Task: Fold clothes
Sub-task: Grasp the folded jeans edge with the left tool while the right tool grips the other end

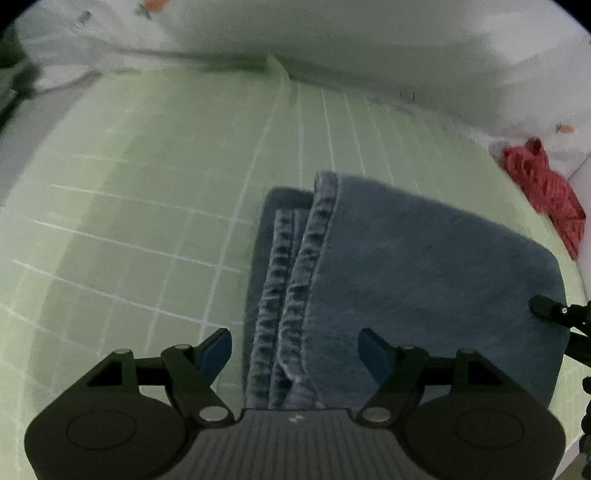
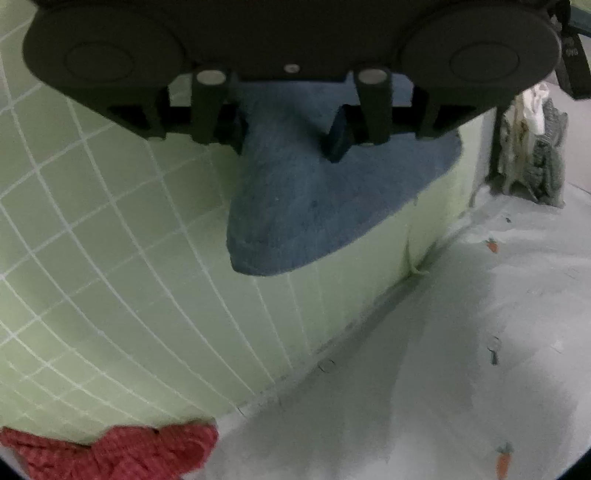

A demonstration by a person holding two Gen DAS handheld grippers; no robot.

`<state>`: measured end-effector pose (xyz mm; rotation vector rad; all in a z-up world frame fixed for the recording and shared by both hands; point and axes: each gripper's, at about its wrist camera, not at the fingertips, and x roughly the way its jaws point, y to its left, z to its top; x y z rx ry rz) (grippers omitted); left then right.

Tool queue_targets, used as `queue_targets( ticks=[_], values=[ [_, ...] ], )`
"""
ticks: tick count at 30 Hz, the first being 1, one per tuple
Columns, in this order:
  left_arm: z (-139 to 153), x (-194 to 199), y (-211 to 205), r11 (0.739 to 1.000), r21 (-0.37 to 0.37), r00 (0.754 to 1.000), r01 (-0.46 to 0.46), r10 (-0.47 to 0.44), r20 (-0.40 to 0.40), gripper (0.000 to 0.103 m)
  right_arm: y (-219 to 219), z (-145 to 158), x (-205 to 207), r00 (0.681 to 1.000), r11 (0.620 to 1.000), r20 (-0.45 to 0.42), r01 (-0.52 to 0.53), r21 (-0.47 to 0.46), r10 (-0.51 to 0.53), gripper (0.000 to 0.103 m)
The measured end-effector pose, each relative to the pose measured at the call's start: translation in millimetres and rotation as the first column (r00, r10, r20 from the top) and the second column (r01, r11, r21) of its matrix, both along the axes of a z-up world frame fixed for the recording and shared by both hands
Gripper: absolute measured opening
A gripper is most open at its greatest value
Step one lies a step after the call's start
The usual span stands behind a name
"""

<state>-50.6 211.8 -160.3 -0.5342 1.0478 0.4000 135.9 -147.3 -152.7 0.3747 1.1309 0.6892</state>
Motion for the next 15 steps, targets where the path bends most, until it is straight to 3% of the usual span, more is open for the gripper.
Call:
queue_targets(
  ticks=[7, 13, 15],
  values=[
    [-24, 22, 19, 0.994, -0.084, 0.997, 0.074, -0.074, 0.008, 0.088, 2, -17, 10, 0.998, 0.999, -0.055, 0.020, -0.037, -0.022, 0.057],
    [-27, 27, 24, 0.990, -0.102, 0.994, 0.102, -0.099, 0.040, 0.096, 4, -29, 15, 0.995, 0.999, -0.091, 0.042, -0.020, -0.044, 0.073],
    [-28, 28, 23, 0.987, -0.114, 0.993, 0.111, -0.105, 0.058, 0.097, 10, -29, 16, 0.996, 1.000, -0.089, 0.027, -0.009, -0.028, 0.086]
  ],
)
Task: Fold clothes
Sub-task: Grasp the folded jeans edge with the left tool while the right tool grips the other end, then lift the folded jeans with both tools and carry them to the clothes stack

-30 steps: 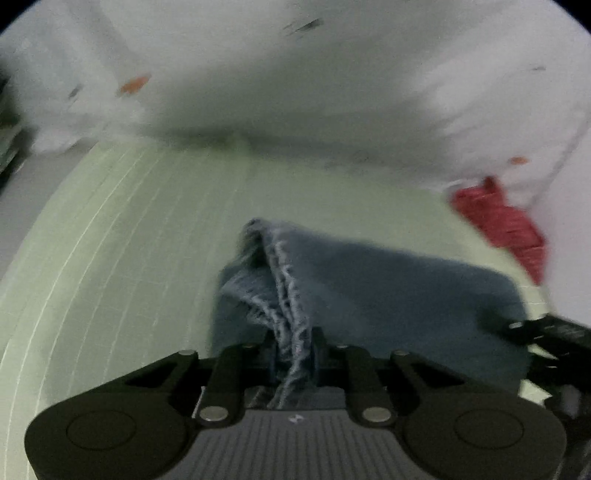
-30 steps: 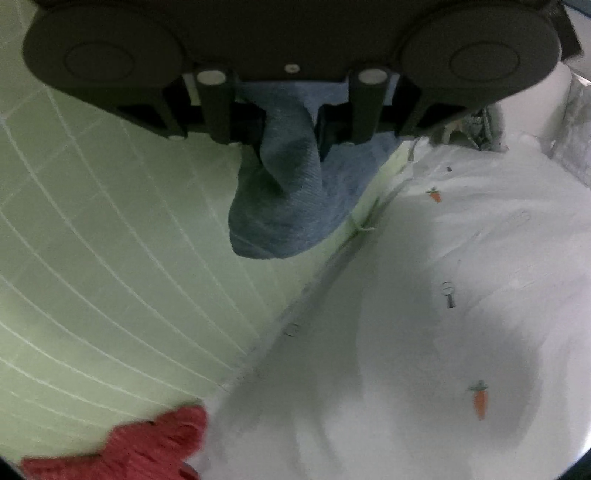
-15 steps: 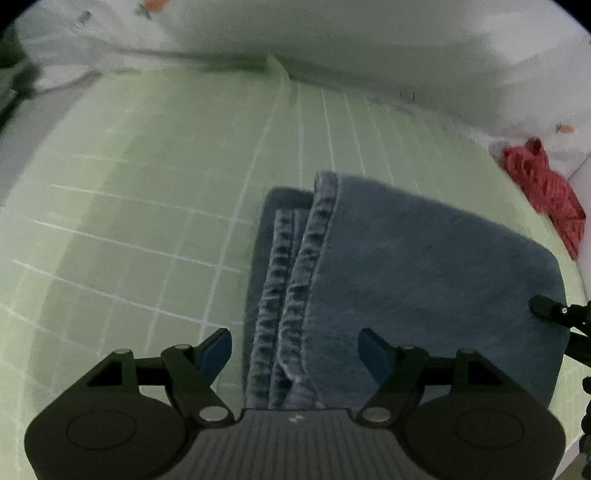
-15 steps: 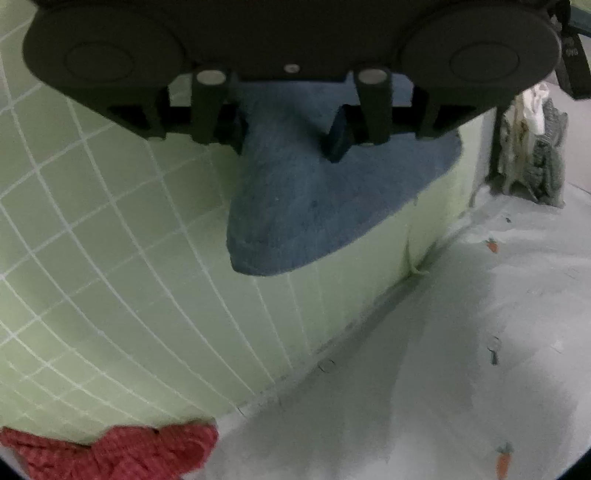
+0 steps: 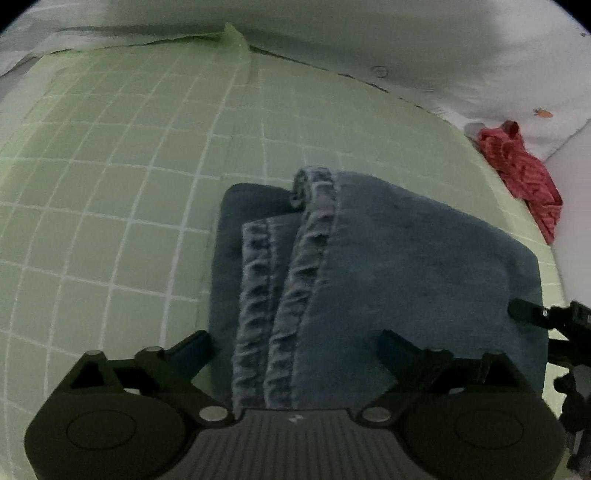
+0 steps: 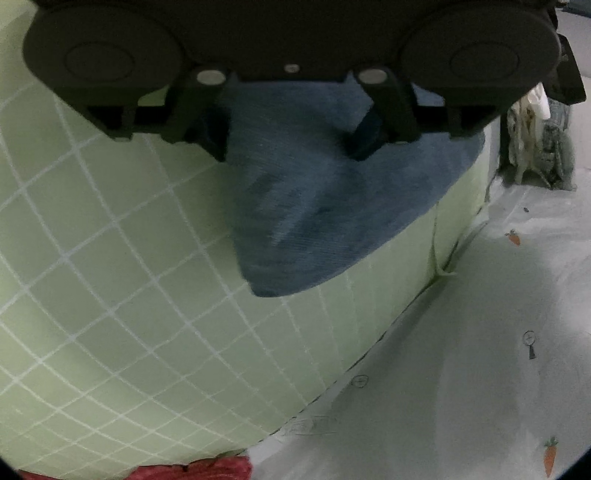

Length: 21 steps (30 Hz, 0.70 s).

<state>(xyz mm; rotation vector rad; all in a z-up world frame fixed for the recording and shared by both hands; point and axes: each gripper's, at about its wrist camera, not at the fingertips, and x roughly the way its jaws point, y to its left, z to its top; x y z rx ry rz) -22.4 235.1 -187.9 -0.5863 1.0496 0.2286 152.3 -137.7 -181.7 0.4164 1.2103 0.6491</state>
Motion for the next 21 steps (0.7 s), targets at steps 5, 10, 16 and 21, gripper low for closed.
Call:
queue_targets(
  ticks=[5, 10, 16, 21],
  values=[
    [0, 5, -13, 0.995, -0.100, 0.999, 0.006, -0.001, 0.050, 0.084, 40, 5, -3, 0.982, 0.984, 0.093, -0.154, -0.091, 0.163, 0.103],
    [3, 3, -27, 0.997, -0.046, 0.997, -0.065, 0.066, 0.033, 0.043, 49, 11, -14, 0.985, 0.988, 0.111, -0.125, -0.087, 0.134, 0.070],
    [31, -14, -47, 0.996, -0.012, 0.990, -0.090, 0.091, 0.106, 0.033, 25, 32, -26, 0.996, 0.998, 0.083, -0.046, 0.040, 0.042, 0.034],
    [59, -23, -65, 0.993, 0.012, 0.979, -0.120, 0.117, 0.165, 0.032, 18, 55, -35, 0.993, 0.990, 0.100, -0.073, 0.121, 0.061, 0.034]
  ],
)
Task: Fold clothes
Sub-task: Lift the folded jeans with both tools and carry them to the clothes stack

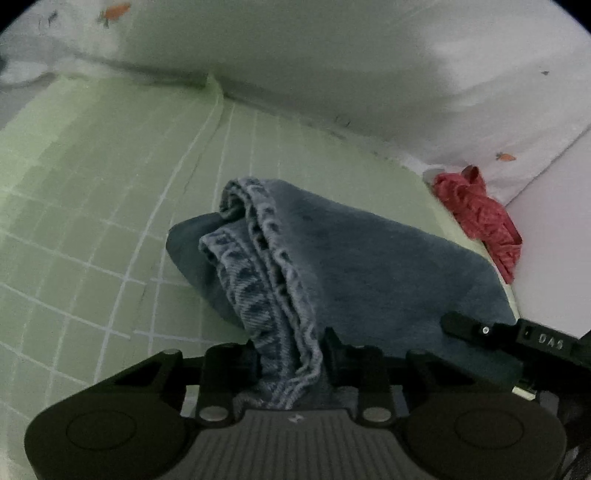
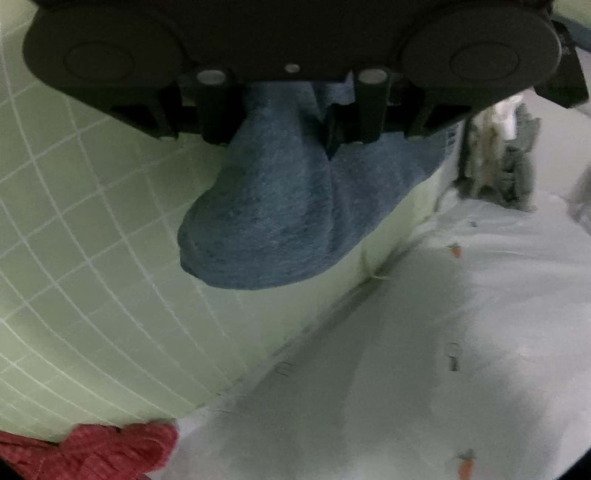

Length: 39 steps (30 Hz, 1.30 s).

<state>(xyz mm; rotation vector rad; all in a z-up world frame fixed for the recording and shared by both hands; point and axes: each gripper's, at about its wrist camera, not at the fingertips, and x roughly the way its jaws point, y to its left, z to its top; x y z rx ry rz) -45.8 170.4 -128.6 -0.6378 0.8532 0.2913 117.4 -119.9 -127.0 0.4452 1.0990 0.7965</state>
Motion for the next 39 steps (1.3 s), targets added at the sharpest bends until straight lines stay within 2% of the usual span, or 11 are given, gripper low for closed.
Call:
queue_targets(
  ticks=[3, 5, 8, 13, 17, 21, 26, 32, 36, 39],
  values=[
    [15, -16, -3, 0.997, -0.011, 0.997, -0.070, 0.070, 0.020, 0.032, 0, 14, -2, 0.999, 0.998, 0.006, -0.046, 0.051, 0.046, 0.034],
    [24, -27, -5, 0.990, -0.030, 0.991, -0.135, 0.136, 0.022, 0.032, 7, 23, -2, 0.996, 0.993, 0.016, -0.092, 0.068, 0.091, 0.034],
    [38, -50, -5, 0.977, -0.019, 0.976, -0.215, 0.215, 0.019, 0.031, 24, 33, -5, 0.984, 0.981, 0.031, -0.176, 0.085, 0.174, 0.034],
    [55, -94, 8, 0.935, -0.003, 0.935, -0.355, 0.355, 0.022, 0.031, 62, 35, -21, 0.956, 0.946, -0.002, -0.289, 0.147, 0.292, 0.034],
    [62, -137, 33, 0.900, 0.012, 0.899, -0.437, 0.436, 0.041, 0.031, 110, 39, -48, 0.925, 0.913, -0.008, -0.372, 0.164, 0.379, 0.034],
    [60, -186, 82, 0.878, -0.016, 0.875, -0.479, 0.479, 0.075, 0.031, 163, 48, -94, 0.909, 0.896, 0.009, -0.413, 0.163, 0.417, 0.034],
    [55, -254, 171, 0.887, -0.026, 0.882, -0.461, 0.461, 0.102, 0.031, 245, 48, -163, 0.919, 0.906, -0.002, -0.389, 0.169, 0.395, 0.034],
    [54, -335, 291, 0.890, -0.030, 0.887, -0.455, 0.456, 0.068, 0.031, 360, 38, -243, 0.925, 0.921, -0.079, -0.358, 0.150, 0.373, 0.034],
    [56, -377, 355, 0.877, -0.049, 0.874, -0.478, 0.481, 0.066, 0.031, 423, 41, -282, 0.913, 0.914, -0.099, -0.380, 0.139, 0.395, 0.034],
    [66, -401, 385, 0.871, -0.060, 0.866, -0.488, 0.491, 0.092, 0.031, 451, 50, -295, 0.903, 0.905, -0.119, -0.393, 0.164, 0.413, 0.034]
  ],
)
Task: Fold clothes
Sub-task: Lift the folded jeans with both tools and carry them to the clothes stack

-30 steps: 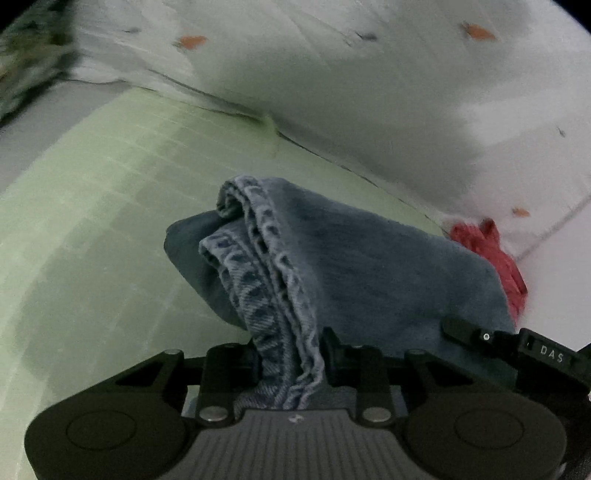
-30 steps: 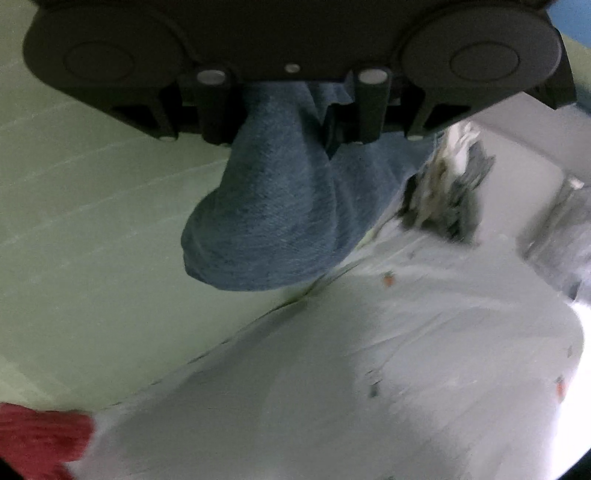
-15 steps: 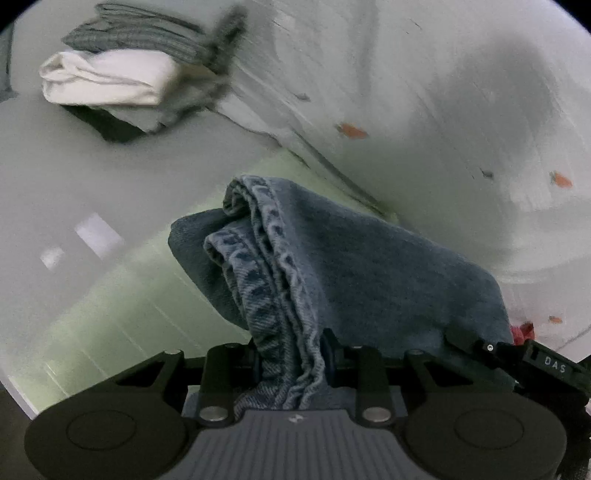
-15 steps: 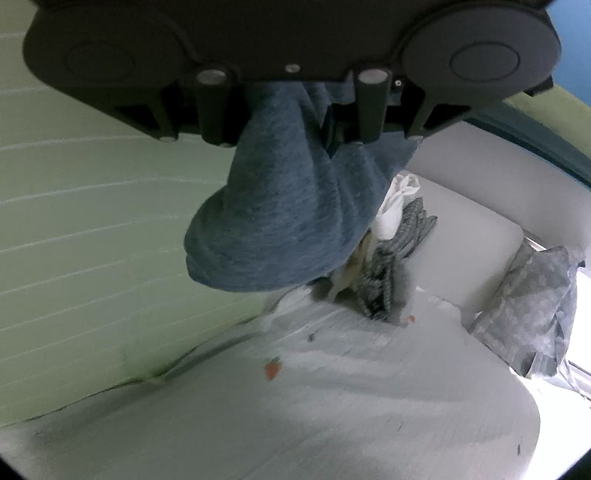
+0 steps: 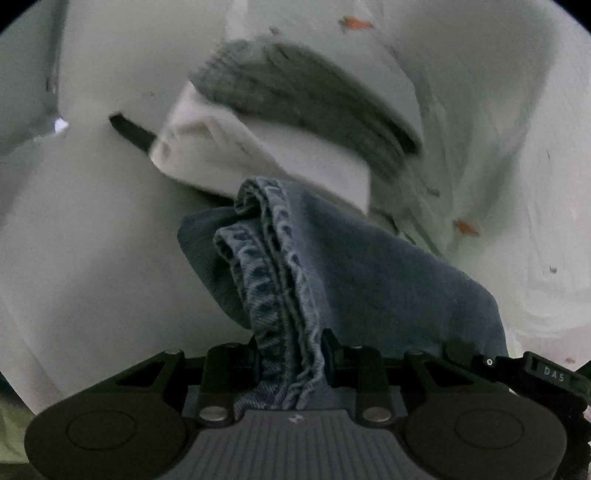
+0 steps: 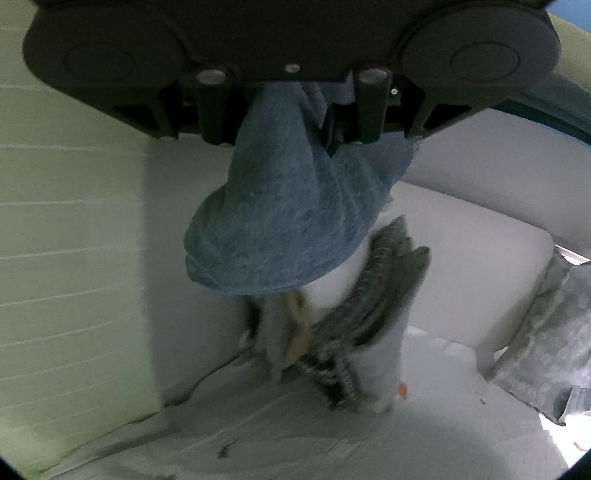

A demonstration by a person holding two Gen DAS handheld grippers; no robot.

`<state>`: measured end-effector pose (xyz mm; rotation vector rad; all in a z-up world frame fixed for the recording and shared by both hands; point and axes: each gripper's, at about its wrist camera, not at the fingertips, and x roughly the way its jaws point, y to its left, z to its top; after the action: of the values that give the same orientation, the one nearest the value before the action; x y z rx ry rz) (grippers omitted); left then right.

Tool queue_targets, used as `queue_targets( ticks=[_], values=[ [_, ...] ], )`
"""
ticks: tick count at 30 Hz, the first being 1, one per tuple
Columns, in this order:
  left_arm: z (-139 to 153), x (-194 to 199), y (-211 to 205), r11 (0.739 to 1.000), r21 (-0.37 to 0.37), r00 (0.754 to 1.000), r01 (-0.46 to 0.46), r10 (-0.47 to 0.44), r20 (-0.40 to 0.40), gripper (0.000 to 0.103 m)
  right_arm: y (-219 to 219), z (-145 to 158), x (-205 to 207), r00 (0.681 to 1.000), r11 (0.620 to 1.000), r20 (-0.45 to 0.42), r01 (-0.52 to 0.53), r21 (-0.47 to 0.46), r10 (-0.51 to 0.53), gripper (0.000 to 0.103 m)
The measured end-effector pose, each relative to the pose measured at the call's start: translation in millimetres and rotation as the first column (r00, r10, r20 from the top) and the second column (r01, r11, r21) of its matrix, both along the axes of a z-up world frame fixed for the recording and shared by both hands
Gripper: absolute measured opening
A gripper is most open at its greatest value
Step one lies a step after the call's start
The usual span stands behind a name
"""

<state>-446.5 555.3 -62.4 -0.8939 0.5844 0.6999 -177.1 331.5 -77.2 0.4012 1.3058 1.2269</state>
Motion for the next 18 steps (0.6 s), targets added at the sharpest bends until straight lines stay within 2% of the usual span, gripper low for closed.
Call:
queue_targets(
  ticks=[4, 10, 14, 18],
  values=[
    [32, -19, 27, 1.000, 0.018, 0.998, -0.007, 0.006, 0.065, 0.029, 29, 28, -2, 1.000, 0.999, -0.020, -0.007, 0.052, 0.008, 0.034],
    [103, -6, 74, 0.988, 0.149, 0.988, 0.031, -0.052, 0.143, 0.029, 78, 101, 13, 0.999, 0.986, 0.049, -0.025, 0.168, 0.017, 0.034],
    [150, 17, 116, 0.969, 0.241, 0.970, 0.061, -0.115, 0.215, 0.029, 120, 150, 42, 0.994, 0.971, 0.108, -0.042, 0.236, 0.017, 0.034],
    [175, 39, 178, 0.961, 0.275, 0.945, 0.037, -0.123, 0.302, 0.028, 181, 180, 86, 0.990, 0.959, 0.139, -0.037, 0.280, -0.003, 0.036]
  ],
)
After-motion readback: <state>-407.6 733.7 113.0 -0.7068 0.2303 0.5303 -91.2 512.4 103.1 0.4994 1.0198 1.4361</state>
